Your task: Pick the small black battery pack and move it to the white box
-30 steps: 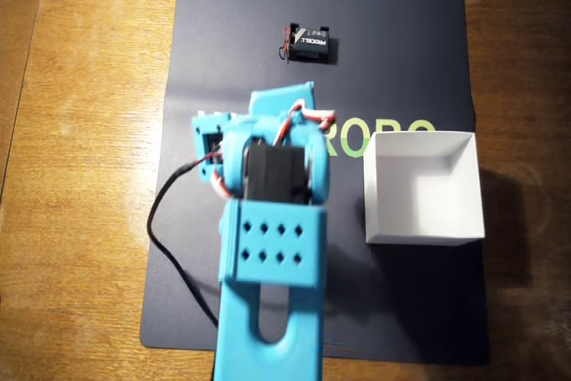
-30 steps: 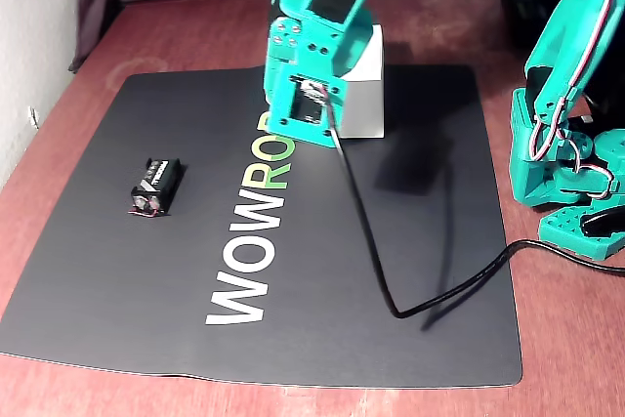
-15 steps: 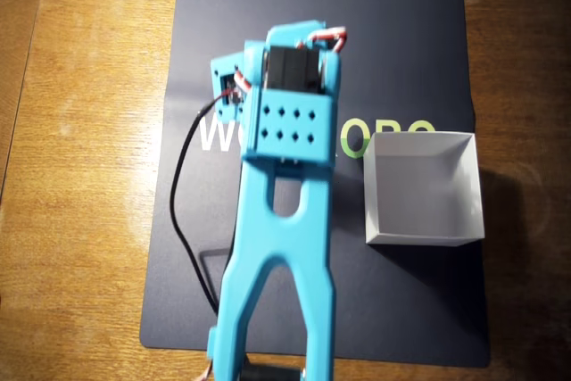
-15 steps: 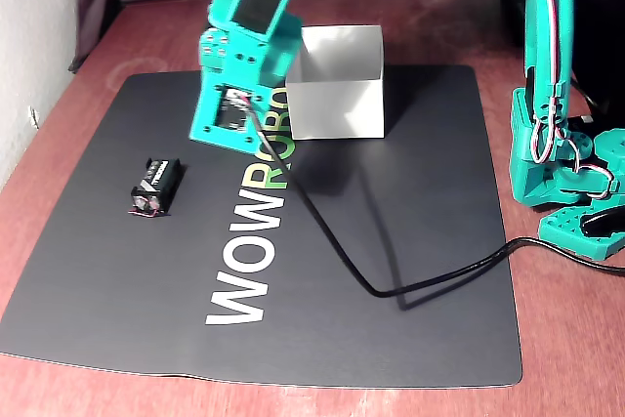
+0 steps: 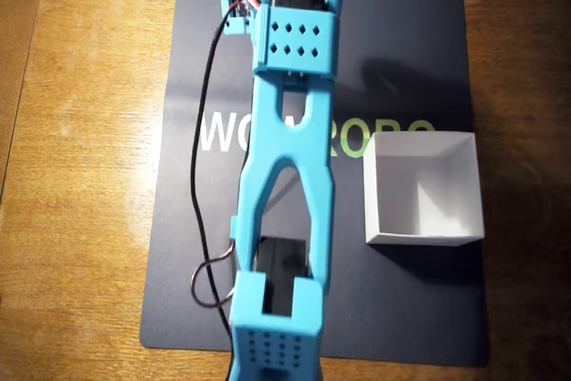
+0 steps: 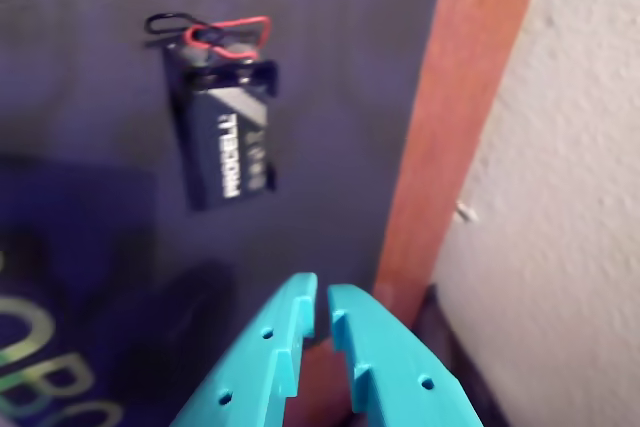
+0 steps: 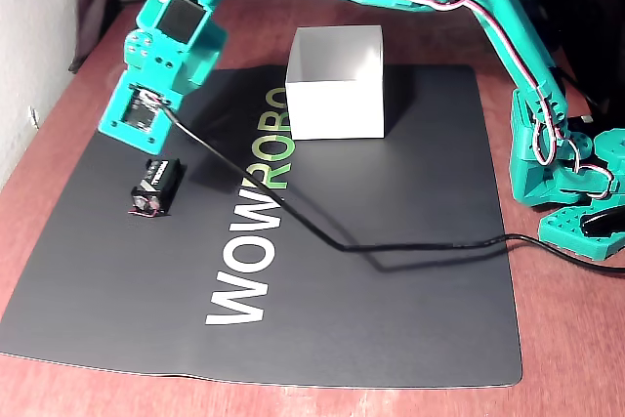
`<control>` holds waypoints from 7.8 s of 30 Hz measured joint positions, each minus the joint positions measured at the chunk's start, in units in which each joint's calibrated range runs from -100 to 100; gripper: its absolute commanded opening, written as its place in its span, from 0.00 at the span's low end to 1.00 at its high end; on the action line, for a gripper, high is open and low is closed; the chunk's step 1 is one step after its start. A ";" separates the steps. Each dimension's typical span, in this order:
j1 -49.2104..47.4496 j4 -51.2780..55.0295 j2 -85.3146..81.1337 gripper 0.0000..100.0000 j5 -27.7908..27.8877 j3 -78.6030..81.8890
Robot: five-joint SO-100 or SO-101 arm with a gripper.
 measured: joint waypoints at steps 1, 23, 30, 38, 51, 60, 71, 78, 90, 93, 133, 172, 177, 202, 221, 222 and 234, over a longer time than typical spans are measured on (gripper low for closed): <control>0.37 0.00 1.10 0.01 -0.16 -1.64; 3.58 1.48 8.90 0.01 -2.84 -5.27; 3.58 1.48 12.03 0.01 -2.84 -5.45; 3.46 1.48 12.20 0.07 -0.89 -5.45; 2.97 1.48 12.20 0.21 -0.89 -5.45; -0.12 1.48 14.66 0.28 -0.89 -5.55; -0.87 1.48 16.95 0.29 -0.89 -5.55; -0.49 1.40 17.03 0.29 -1.47 -5.55; -0.49 0.26 18.98 0.28 -5.73 -5.55; -0.49 0.35 19.24 0.28 -5.73 -5.64; -0.37 2.70 18.90 0.16 -4.47 -3.64; -0.87 14.74 18.73 0.16 -1.73 -3.82; -0.87 14.74 18.73 0.12 -1.73 -3.82; -0.87 14.74 18.73 0.08 -1.84 -3.82; -2.35 15.70 15.59 0.08 -1.79 -2.45; -2.35 15.70 15.34 0.08 -1.79 -2.36; -2.97 16.75 5.25 0.09 -0.37 -2.18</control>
